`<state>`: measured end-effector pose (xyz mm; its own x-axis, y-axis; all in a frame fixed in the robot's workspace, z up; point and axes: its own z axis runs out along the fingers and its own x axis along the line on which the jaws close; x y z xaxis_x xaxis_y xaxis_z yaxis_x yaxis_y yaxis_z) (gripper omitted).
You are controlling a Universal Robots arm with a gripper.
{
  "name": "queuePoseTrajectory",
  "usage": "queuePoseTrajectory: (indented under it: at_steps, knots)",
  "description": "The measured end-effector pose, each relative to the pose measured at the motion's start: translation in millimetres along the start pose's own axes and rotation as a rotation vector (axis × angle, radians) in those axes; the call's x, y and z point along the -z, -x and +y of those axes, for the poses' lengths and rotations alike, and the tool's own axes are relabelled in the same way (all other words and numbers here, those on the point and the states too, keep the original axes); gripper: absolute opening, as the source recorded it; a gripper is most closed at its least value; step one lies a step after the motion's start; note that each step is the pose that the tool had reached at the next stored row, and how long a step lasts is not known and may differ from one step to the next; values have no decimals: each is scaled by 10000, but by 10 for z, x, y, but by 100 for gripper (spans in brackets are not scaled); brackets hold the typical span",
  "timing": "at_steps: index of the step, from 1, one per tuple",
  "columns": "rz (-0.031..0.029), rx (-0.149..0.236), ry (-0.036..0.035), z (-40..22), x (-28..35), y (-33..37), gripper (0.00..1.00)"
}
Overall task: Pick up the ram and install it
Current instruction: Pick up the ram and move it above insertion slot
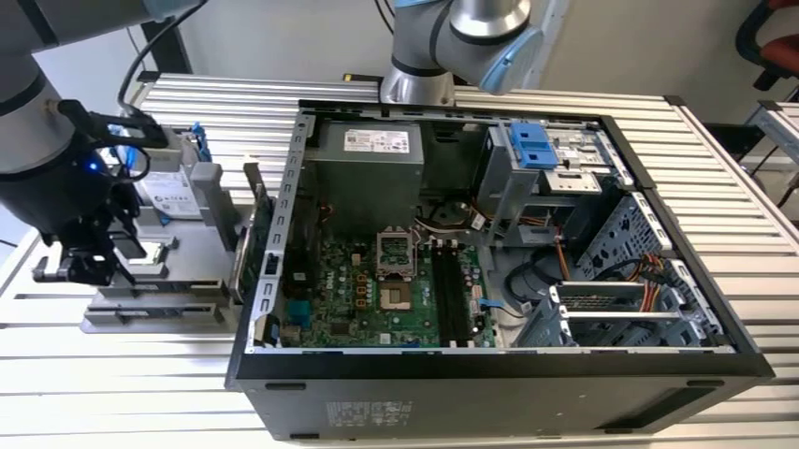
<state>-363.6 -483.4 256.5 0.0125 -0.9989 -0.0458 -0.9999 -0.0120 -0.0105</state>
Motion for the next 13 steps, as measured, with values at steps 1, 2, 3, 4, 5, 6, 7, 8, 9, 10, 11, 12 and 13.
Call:
queuePoseTrajectory:
  at_steps: [1,2,3,4,5,6,7,8,9,10,11,12,13]
  knots:
    - [0,-3,0,0,-16,-1,100]
    - [0,-9,1,0,-34,-2,100]
    - [0,-24,0,0,-53,-3,100]
    - [0,-49,0,0,-71,-4,100]
    - [0,-72,-3,-2,-89,-5,100]
    - [1,-91,-3,-6,-107,-7,100]
    - [1,-110,-4,-12,-123,-10,100]
    - [0,-133,-6,-17,-140,-15,100]
    - [2,-146,-5,-23,-154,-22,100]
    - [2,-158,-5,-30,-168,-32,100]
    - [3,-172,-5,-32,-178,-43,100]
    - [3,-190,-6,-32,-188,-58,100]
    - [3,-210,-7,-32,-198,-75,100]
